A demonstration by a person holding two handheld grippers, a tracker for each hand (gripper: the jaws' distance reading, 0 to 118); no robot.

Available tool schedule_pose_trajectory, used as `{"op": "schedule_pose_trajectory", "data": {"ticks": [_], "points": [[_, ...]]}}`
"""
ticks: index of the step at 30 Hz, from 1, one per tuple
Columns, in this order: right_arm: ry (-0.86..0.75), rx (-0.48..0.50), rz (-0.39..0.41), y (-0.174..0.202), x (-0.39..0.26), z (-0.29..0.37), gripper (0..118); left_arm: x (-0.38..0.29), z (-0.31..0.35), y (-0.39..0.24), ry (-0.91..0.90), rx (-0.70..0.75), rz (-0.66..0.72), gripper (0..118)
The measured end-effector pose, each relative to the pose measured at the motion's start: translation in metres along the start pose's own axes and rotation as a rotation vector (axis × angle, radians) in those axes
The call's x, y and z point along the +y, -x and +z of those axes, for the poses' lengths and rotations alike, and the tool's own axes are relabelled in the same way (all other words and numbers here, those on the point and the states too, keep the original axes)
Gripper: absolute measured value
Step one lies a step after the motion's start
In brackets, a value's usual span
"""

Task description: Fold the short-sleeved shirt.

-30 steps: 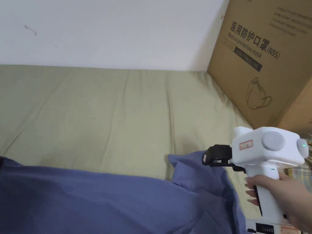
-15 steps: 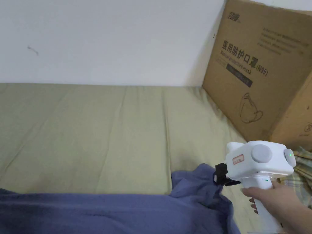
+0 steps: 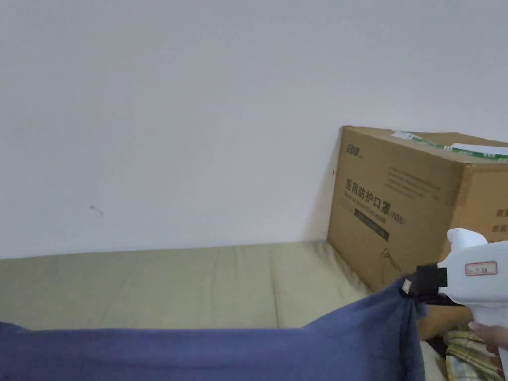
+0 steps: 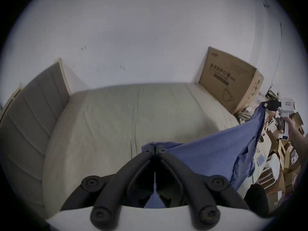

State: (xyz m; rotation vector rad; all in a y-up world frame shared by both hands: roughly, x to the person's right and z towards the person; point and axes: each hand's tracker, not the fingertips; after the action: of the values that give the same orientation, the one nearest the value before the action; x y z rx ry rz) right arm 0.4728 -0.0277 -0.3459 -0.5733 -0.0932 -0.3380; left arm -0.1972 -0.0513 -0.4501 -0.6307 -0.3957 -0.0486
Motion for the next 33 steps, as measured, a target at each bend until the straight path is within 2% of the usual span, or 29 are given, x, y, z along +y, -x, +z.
{"op": "schedule_pose_trajectory", "data": {"ticks": [7,11,13,15,16,20,24,27,28,33], "points": [[-0.127,-0.003,0.039,0.051,0.072,0.062,1,0.063,0.065,-0.009,-0.102,0.046,-0.046,0],[-0.229,0.015,0.084,0.077,0.126,0.066,1,0.1,0.076,-0.01,-0.152,0.1,-0.077,0],[-0.254,-0.005,0.111,0.093,0.152,0.061,1,0.121,0.072,0.001,-0.165,0.124,-0.093,0],[-0.275,-0.005,0.105,0.103,0.174,0.055,1,0.14,0.067,0.009,-0.19,0.134,-0.069,0],[-0.29,-0.006,0.102,0.108,0.186,0.051,1,0.144,0.072,-0.013,-0.205,0.138,-0.049,0],[-0.347,-0.015,0.083,0.128,0.23,0.032,1,0.168,0.061,-0.016,-0.238,0.158,0.01,0],[-0.417,-0.059,0.136,0.155,0.261,0.024,1,0.188,0.042,-0.01,-0.281,0.169,0.022,0],[-0.456,-0.078,0.153,0.169,0.278,0.021,1,0.202,0.028,-0.011,-0.318,0.184,0.028,0],[-0.463,-0.087,0.151,0.172,0.282,0.02,1,0.218,0.013,0.019,-0.328,0.188,0.026,0],[-0.496,-0.109,0.16,0.176,0.286,0.003,1,0.23,-0.007,-0.005,-0.368,0.226,-0.007,0]]}}
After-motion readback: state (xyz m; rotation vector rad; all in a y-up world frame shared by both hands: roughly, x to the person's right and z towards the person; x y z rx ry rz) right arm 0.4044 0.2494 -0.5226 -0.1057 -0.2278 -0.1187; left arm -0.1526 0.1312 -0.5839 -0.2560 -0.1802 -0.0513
